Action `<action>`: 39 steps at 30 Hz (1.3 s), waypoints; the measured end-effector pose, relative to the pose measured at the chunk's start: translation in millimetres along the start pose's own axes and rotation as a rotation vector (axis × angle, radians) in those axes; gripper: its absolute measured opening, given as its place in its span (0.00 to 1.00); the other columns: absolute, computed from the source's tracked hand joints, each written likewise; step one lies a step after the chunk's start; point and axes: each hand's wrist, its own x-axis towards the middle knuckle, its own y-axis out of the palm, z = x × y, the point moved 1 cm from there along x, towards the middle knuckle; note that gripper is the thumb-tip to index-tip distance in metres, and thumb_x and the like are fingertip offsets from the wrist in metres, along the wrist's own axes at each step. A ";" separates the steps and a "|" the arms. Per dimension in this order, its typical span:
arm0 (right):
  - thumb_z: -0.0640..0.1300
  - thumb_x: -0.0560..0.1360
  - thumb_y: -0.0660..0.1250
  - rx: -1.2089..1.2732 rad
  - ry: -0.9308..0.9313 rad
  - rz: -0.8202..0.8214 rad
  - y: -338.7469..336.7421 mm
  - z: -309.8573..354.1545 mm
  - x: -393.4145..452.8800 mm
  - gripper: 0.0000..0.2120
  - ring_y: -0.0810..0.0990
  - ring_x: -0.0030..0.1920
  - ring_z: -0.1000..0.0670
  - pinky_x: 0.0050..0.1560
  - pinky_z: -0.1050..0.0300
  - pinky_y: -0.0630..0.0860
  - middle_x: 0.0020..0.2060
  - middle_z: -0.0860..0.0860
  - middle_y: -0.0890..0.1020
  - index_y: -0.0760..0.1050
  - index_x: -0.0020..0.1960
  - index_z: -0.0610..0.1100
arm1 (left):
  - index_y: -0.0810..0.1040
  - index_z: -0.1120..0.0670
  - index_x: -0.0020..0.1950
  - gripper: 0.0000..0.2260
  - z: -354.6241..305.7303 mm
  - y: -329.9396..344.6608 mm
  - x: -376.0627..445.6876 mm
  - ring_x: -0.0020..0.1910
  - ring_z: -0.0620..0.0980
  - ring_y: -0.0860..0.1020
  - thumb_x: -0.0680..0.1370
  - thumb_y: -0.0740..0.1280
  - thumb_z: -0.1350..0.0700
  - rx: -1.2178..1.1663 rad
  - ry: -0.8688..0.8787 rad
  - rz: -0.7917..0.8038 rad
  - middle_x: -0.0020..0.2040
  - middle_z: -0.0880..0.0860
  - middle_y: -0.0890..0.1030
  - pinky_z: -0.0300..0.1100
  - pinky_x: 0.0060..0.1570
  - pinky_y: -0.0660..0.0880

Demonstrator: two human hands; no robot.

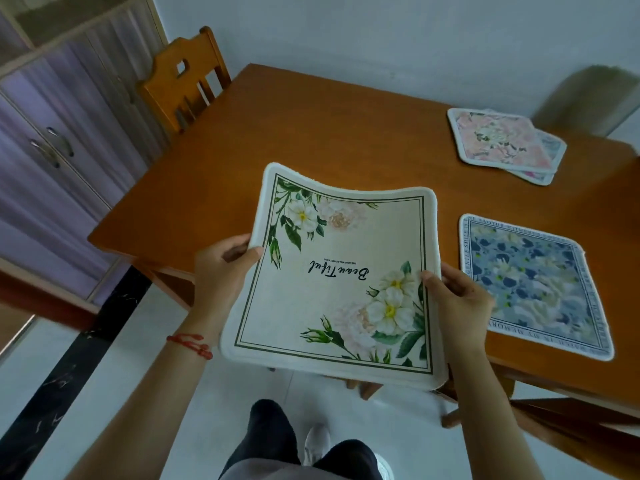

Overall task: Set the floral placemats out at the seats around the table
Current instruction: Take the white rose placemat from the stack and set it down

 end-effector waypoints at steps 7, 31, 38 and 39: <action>0.41 0.72 0.70 0.032 0.057 -0.035 9.8 -4.4 41.9 0.12 0.83 0.36 0.59 0.32 0.70 0.76 0.41 0.52 0.84 0.79 0.55 0.44 | 0.80 0.49 0.48 0.10 -1.1 30.2 47.7 0.36 0.38 0.81 0.73 0.68 0.64 0.019 -0.039 0.053 0.40 0.44 0.81 0.32 0.36 0.77; 0.42 0.71 0.70 -0.109 0.237 -0.192 62.2 -85.2 157.3 0.11 0.83 0.39 0.54 0.34 0.68 0.77 0.39 0.52 0.83 0.80 0.54 0.45 | 0.77 0.59 0.59 0.15 86.8 112.7 181.2 0.44 0.45 0.80 0.73 0.69 0.64 0.163 -0.159 0.138 0.48 0.52 0.81 0.36 0.46 0.77; 0.42 0.71 0.70 -0.137 0.265 -0.167 61.8 -104.1 171.0 0.10 0.83 0.37 0.55 0.34 0.67 0.78 0.40 0.52 0.84 0.80 0.52 0.44 | 0.77 0.57 0.58 0.14 107.8 122.7 186.4 0.44 0.45 0.80 0.73 0.69 0.65 0.184 -0.185 0.150 0.47 0.52 0.81 0.37 0.45 0.78; 0.42 0.71 0.70 -0.146 0.264 -0.165 61.8 -105.6 173.2 0.10 0.83 0.37 0.55 0.34 0.67 0.78 0.40 0.52 0.84 0.80 0.52 0.45 | 0.77 0.58 0.58 0.14 110.1 123.6 186.8 0.44 0.47 0.80 0.73 0.69 0.65 0.188 -0.189 0.146 0.48 0.53 0.81 0.39 0.45 0.77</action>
